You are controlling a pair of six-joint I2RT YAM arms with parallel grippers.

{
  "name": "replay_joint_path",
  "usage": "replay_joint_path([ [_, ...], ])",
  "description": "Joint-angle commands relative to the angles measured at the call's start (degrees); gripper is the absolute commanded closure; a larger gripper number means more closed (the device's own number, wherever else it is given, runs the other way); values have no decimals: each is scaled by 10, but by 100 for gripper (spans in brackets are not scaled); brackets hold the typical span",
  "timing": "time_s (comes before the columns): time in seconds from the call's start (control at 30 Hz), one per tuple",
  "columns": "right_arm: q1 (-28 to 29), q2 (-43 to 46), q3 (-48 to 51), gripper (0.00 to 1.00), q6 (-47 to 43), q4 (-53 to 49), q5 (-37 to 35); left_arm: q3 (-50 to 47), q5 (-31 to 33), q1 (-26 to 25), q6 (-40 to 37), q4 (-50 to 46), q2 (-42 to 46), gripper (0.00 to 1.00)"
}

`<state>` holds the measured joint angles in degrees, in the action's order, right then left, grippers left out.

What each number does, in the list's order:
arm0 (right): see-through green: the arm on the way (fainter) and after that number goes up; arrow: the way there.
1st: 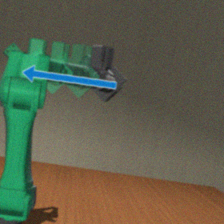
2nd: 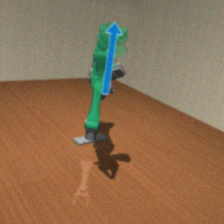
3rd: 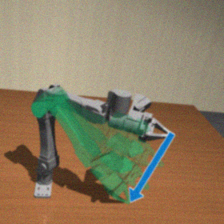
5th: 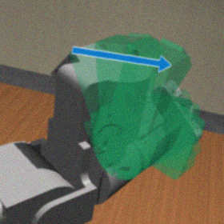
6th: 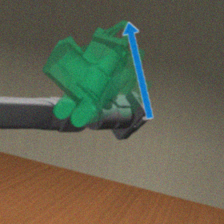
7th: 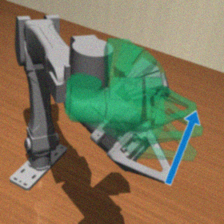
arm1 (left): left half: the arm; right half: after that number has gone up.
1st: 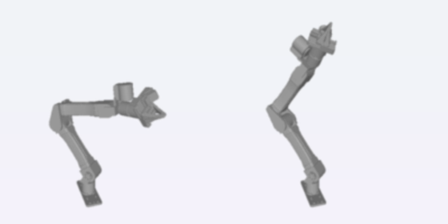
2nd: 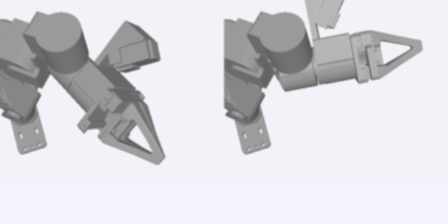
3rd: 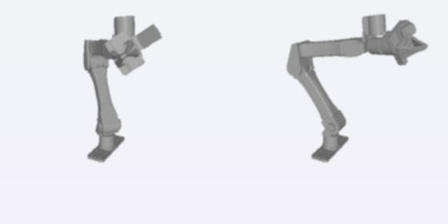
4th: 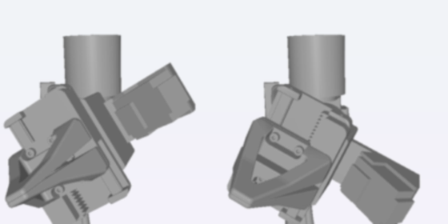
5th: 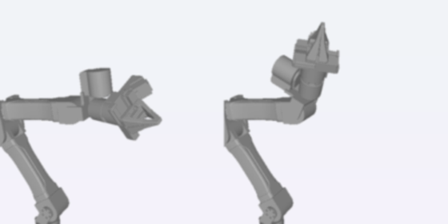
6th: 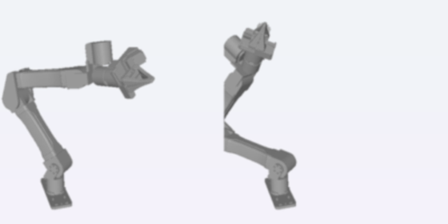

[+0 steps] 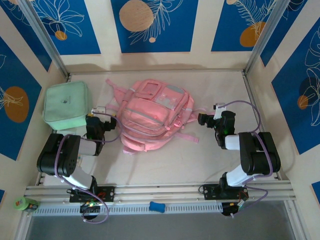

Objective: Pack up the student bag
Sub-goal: Reset both arms

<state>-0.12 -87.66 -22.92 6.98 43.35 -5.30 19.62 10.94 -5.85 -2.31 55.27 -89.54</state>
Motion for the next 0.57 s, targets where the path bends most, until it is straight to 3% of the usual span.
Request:
replay_joint_path([
  [0.0, 1, 4, -12, 1, -12, 24, 9, 7, 17, 6, 15, 11, -2, 1],
  [0.53, 1, 4, -11, 1, -12, 24, 10, 7, 17, 6, 14, 11, -2, 0],
])
